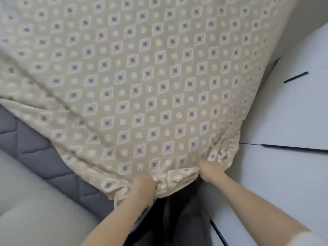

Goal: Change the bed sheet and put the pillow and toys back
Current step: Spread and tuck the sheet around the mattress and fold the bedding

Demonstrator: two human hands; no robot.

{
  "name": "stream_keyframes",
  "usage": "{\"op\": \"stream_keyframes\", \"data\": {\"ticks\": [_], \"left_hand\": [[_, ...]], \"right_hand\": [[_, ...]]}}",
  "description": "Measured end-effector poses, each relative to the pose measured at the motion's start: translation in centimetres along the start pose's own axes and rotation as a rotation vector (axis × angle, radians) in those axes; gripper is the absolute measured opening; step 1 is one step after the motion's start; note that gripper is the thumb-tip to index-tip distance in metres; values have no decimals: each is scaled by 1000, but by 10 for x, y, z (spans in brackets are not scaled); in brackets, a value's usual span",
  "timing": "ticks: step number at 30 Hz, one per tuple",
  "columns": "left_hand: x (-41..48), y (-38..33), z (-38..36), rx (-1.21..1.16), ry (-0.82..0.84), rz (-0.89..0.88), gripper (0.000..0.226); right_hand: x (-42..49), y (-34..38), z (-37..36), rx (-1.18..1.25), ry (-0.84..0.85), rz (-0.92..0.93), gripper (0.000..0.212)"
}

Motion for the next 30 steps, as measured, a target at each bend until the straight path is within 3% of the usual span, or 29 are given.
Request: {"op": "stream_keyframes", "data": {"ticks": [3, 8, 12, 15, 20, 24, 30], "left_hand": [[19, 11, -12, -48, 0, 6, 26], [33, 20, -21, -100, -44, -14, 40], [38, 21, -22, -96, -87, -29, 45], [34, 24, -17, -174, -111, -15, 47], [14, 43, 0, -513, -173, 69, 49], [-13, 64, 9, -716, -252, 155, 33], [-73, 112, 10, -1157, -384, 324, 31]], "right_hand": [[27, 7, 0, 4, 4, 33, 28], [57, 19, 5, -60, 55, 78, 28], [63, 23, -2, -174, 179, 123, 52], [51, 21, 15, -181, 173, 147, 66], [20, 19, 54, -44, 158, 113, 37], [-10, 28, 96, 13, 56, 119, 36], [-45, 62, 184, 53, -80, 176, 39]]}}
Point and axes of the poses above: each hand's wrist, its own x-axis towards the middle knuckle, its own z-axis out of the back of the hand, y = z × x, the point moved 6 cm from there along x, towards the middle knuckle, and after that the axes turned 15 degrees about -x, right-handed, at the moved point
